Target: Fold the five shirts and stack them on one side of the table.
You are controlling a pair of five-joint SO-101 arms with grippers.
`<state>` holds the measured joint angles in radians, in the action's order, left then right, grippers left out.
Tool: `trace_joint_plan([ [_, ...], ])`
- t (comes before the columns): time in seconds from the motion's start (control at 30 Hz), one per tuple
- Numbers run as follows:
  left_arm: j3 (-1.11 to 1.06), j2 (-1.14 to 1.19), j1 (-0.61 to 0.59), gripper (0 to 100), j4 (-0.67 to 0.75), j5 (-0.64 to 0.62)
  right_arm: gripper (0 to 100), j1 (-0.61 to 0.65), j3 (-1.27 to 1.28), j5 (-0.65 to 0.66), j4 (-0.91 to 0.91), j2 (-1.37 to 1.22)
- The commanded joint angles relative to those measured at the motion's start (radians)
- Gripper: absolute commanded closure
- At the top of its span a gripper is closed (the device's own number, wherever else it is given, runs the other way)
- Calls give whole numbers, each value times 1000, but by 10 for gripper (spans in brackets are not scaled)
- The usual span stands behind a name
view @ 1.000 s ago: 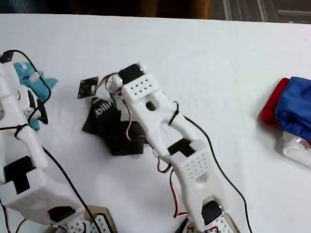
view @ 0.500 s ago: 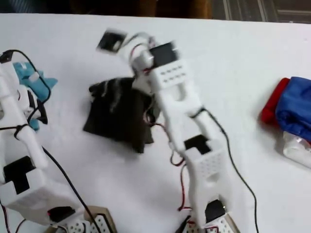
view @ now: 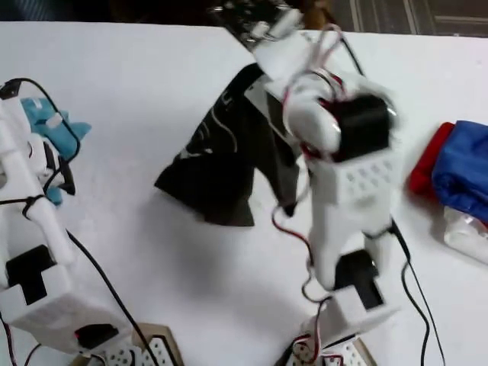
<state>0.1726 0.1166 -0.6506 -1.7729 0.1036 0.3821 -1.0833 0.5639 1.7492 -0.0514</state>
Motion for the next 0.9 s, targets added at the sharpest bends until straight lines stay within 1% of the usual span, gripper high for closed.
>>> trace_joint_plan([
  [0.0,-1,-6,-6,816,-11,6,981,41,-34,-25,21,197],
  [0.1,-1,-6,-6,816,-11,6,981,68,-32,-29,21,335],
  [0.17,-1,-6,-8,816,-11,6,981,47,-32,-86,19,392],
  [0.3,-1,-5,-6,816,-11,5,981,-116,-29,-204,19,420],
  [0.43,-1,-5,-3,816,-11,2,981,-209,86,-267,-10,298],
  [0.53,-1,-5,-3,816,-2,2,980,-275,216,-299,-134,162],
  [0.73,-1,-3,-2,816,40,0,980,-386,410,-304,-552,-170],
  [0.87,-2,-2,0,816,66,5,980,-438,413,-304,-668,-367],
])
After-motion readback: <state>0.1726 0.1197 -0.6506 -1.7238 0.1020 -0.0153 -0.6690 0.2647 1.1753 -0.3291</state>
